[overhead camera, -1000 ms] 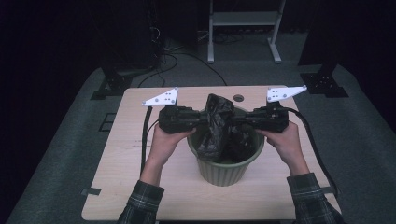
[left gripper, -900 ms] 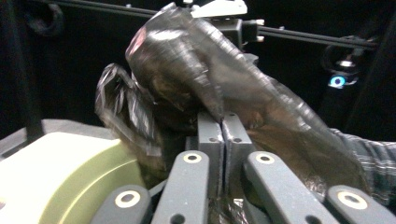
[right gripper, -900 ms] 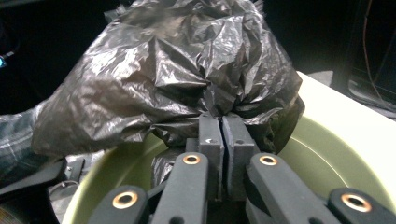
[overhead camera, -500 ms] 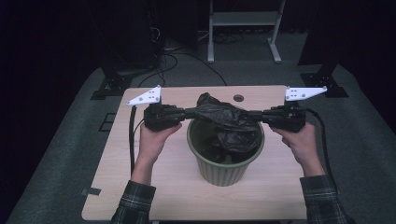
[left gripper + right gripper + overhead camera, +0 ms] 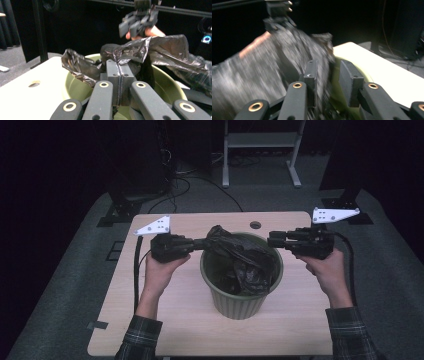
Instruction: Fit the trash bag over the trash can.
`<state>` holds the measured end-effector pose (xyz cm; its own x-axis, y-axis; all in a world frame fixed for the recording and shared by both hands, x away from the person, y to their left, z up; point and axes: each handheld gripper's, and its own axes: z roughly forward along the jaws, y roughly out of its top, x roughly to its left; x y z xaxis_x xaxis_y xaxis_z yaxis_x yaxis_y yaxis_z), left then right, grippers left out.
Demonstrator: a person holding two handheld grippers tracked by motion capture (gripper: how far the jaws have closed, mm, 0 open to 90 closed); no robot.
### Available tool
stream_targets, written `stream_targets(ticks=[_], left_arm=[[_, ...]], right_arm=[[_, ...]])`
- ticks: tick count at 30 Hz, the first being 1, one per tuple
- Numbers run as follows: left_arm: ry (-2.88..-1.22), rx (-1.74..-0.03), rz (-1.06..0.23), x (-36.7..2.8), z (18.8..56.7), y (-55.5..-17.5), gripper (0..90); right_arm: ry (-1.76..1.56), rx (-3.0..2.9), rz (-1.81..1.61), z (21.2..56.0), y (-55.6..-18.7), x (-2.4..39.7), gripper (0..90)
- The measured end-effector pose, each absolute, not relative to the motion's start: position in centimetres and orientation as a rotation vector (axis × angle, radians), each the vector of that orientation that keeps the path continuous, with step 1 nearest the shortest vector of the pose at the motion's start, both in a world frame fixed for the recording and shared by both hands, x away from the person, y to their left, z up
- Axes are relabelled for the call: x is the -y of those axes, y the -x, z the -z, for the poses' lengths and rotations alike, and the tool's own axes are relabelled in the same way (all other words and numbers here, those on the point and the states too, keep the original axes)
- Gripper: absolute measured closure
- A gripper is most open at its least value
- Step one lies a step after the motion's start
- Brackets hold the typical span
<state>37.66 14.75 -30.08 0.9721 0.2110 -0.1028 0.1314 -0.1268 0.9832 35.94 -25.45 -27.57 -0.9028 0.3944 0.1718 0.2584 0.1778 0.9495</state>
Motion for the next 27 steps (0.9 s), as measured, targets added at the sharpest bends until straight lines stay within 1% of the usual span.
stream_targets(ticks=[4, 10, 18, 27], left_arm=[[-1.737, -0.244, -0.068, -13.1, 30.0, -37.7, 89.4], [-1.783, -0.211, -0.083, -11.1, 29.6, -37.6, 89.2], [-1.801, -0.191, -0.09, -10.4, 29.4, -37.4, 89.1], [-1.812, -0.174, -0.108, -9.9, 28.8, -36.9, 89.0]], right_arm=[[-0.577, -2.324, -1.892, 25.8, -35.4, 24.2, 60.4], [-0.467, -2.356, -1.871, 24.1, -34.4, 21.4, 57.9], [-0.434, -2.357, -1.838, 22.1, -34.7, 19.7, 57.9], [-0.449, -2.417, -1.744, 22.4, -35.7, 17.4, 57.6]])
